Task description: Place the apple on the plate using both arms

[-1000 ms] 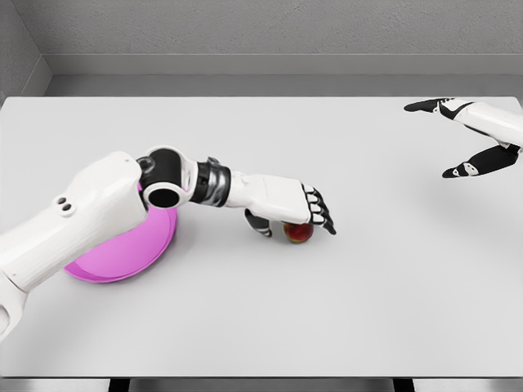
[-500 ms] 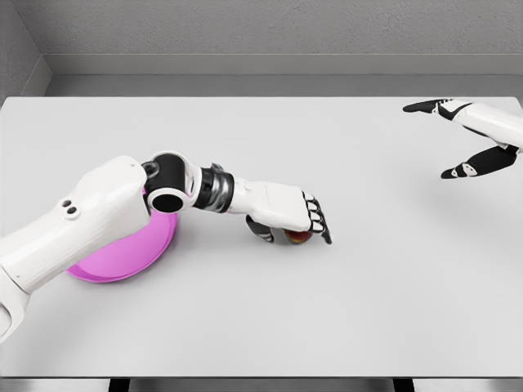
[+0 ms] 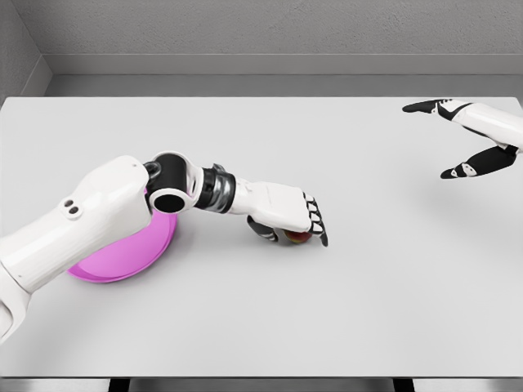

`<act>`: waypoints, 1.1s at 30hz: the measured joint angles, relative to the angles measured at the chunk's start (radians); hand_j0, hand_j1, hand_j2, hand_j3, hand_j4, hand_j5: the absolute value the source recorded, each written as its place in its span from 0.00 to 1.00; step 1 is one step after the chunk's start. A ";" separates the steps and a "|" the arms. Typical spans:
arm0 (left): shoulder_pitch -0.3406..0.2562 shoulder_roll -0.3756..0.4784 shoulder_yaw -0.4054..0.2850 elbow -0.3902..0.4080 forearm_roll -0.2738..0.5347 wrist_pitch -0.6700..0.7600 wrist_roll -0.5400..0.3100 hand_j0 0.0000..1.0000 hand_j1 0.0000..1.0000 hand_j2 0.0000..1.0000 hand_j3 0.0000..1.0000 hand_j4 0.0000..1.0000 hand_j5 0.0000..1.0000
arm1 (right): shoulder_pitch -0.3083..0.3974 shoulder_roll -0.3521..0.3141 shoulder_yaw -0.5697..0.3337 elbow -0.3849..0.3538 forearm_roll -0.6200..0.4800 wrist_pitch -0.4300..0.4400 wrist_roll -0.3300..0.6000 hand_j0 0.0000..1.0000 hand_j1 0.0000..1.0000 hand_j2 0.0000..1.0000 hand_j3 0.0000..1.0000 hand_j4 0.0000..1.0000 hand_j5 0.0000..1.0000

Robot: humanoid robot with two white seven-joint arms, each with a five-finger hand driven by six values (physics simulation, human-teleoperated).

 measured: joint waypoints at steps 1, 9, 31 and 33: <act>0.000 0.000 0.000 0.000 -0.001 0.000 0.000 0.82 0.82 0.82 0.82 0.82 0.82 | 0.000 0.000 0.000 0.000 0.000 0.000 0.000 1.00 1.00 1.00 1.00 1.00 1.00; -0.006 -0.010 0.000 0.001 -0.016 0.000 0.001 0.79 0.79 0.79 0.79 0.79 0.79 | 0.002 -0.001 0.000 0.000 0.000 0.000 0.000 1.00 1.00 1.00 1.00 1.00 1.00; -0.003 -0.010 -0.001 -0.004 -0.024 0.000 0.000 0.50 0.50 0.50 0.50 0.50 0.50 | 0.002 -0.003 0.000 0.000 0.000 0.000 0.000 1.00 1.00 1.00 1.00 1.00 1.00; -0.005 -0.010 -0.001 -0.006 -0.024 0.000 0.000 0.48 0.48 0.48 0.48 0.48 0.48 | 0.000 -0.004 0.000 0.000 0.000 0.000 0.000 1.00 1.00 1.00 1.00 1.00 1.00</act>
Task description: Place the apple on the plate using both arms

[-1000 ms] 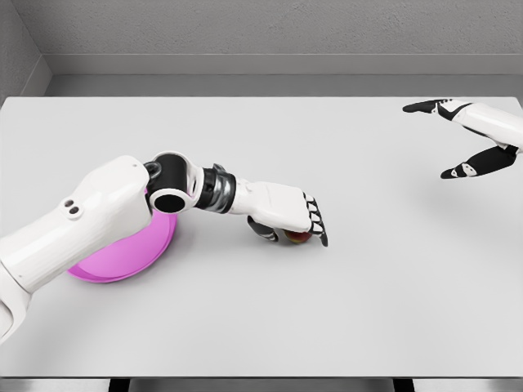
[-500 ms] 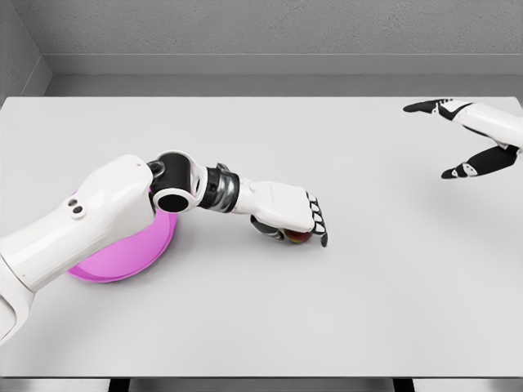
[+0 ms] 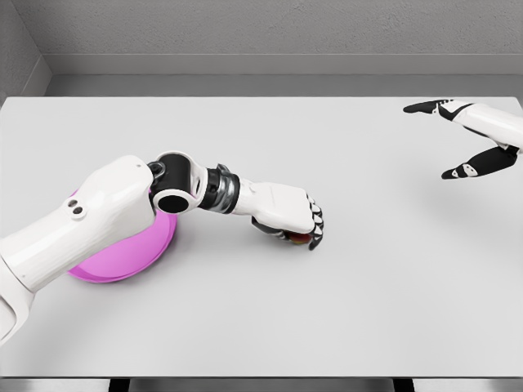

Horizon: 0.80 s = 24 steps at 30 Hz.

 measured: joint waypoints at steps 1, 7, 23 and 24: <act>0.000 0.000 0.000 -0.001 0.000 0.000 0.000 0.48 0.48 0.48 0.48 0.48 0.48 | 0.000 0.000 0.000 0.000 0.000 0.000 0.000 1.00 1.00 1.00 1.00 1.00 1.00; -0.046 0.029 0.001 -0.050 0.042 0.000 0.002 0.41 0.41 0.41 0.41 0.41 0.41 | 0.000 0.000 0.000 0.000 0.000 0.000 0.000 1.00 1.00 1.00 1.00 1.00 1.00; 0.038 0.712 0.103 -0.231 0.286 -0.002 0.004 0.37 0.37 0.37 0.37 0.37 0.37 | -0.005 -0.004 0.000 0.000 0.000 0.000 0.000 1.00 1.00 1.00 1.00 1.00 1.00; 0.038 0.718 0.105 -0.223 0.287 -0.002 0.004 0.39 0.39 0.39 0.39 0.39 0.39 | -0.003 -0.005 0.000 0.000 0.000 0.000 0.000 1.00 1.00 1.00 1.00 1.00 1.00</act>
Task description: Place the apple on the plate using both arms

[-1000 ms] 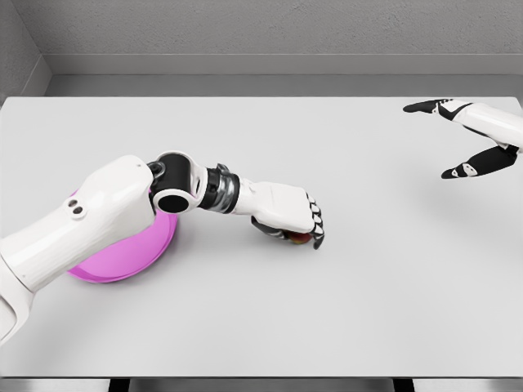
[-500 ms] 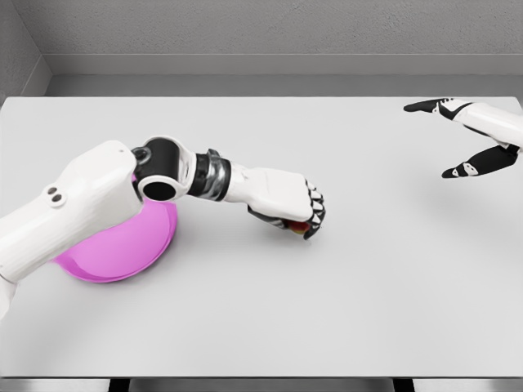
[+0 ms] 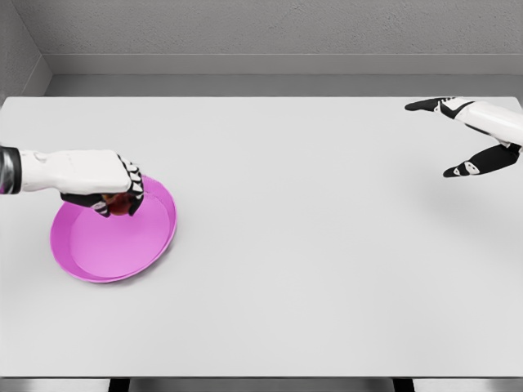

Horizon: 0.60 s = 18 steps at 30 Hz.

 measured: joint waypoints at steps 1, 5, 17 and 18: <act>0.002 0.005 0.001 0.006 0.001 0.000 0.000 0.44 0.44 0.44 0.44 0.44 0.44 | 0.000 0.000 0.000 0.000 0.000 0.000 0.000 1.00 1.00 1.00 1.00 1.00 1.00; 0.002 0.006 0.002 0.032 0.010 0.001 0.002 0.94 0.94 0.94 0.94 0.94 0.94 | 0.002 0.001 0.000 -0.001 0.000 0.000 0.000 1.00 1.00 1.00 1.00 1.00 1.00; -0.020 -0.030 0.044 0.151 0.165 0.001 0.008 1.00 1.00 1.00 1.00 1.00 1.00 | 0.014 0.000 0.000 -0.001 0.000 0.000 0.000 1.00 1.00 1.00 1.00 1.00 1.00; -0.025 -0.043 0.073 0.187 0.198 0.002 0.008 1.00 1.00 1.00 1.00 1.00 1.00 | 0.009 0.000 0.000 -0.001 0.000 0.000 0.000 1.00 1.00 1.00 1.00 1.00 1.00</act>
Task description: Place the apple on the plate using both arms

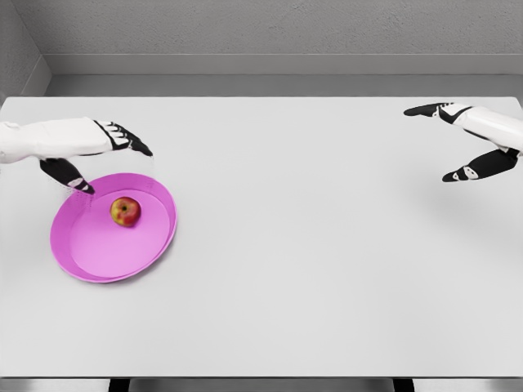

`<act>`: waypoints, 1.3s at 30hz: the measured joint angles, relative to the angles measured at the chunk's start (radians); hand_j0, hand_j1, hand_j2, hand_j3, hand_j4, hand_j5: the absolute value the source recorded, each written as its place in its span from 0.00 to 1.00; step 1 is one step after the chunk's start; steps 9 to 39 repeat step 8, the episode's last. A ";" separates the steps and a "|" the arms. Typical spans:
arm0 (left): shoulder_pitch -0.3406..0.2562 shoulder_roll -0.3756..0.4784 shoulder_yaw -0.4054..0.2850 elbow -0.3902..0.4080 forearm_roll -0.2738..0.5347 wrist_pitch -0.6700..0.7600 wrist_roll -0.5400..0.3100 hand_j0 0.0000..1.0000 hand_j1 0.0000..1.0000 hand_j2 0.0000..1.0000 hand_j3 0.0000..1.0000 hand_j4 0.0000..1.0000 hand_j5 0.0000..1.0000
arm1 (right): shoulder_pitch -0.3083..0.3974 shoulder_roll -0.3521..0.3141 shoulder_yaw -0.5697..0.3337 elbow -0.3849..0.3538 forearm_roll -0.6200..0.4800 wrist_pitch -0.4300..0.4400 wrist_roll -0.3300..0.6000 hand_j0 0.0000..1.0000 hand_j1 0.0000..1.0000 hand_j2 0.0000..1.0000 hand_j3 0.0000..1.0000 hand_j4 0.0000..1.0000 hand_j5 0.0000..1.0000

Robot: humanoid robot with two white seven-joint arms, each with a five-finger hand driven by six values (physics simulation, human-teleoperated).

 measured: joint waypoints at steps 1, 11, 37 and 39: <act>-0.002 -0.011 0.028 0.038 0.024 0.000 -0.001 1.00 1.00 1.00 1.00 1.00 1.00 | 0.000 0.000 0.000 0.000 0.000 0.000 0.000 1.00 1.00 1.00 1.00 1.00 1.00; -0.006 -0.080 0.096 0.211 0.067 0.000 -0.008 1.00 1.00 1.00 1.00 1.00 1.00 | 0.005 -0.015 -0.002 0.000 0.000 0.000 0.000 1.00 1.00 1.00 1.00 1.00 1.00; -0.006 -0.080 0.096 0.211 0.067 0.000 -0.008 1.00 1.00 1.00 1.00 1.00 1.00 | 0.005 -0.015 -0.002 0.000 0.000 0.000 0.000 1.00 1.00 1.00 1.00 1.00 1.00; -0.006 -0.080 0.096 0.211 0.067 0.000 -0.008 1.00 1.00 1.00 1.00 1.00 1.00 | 0.005 -0.015 -0.002 0.000 0.000 0.000 0.000 1.00 1.00 1.00 1.00 1.00 1.00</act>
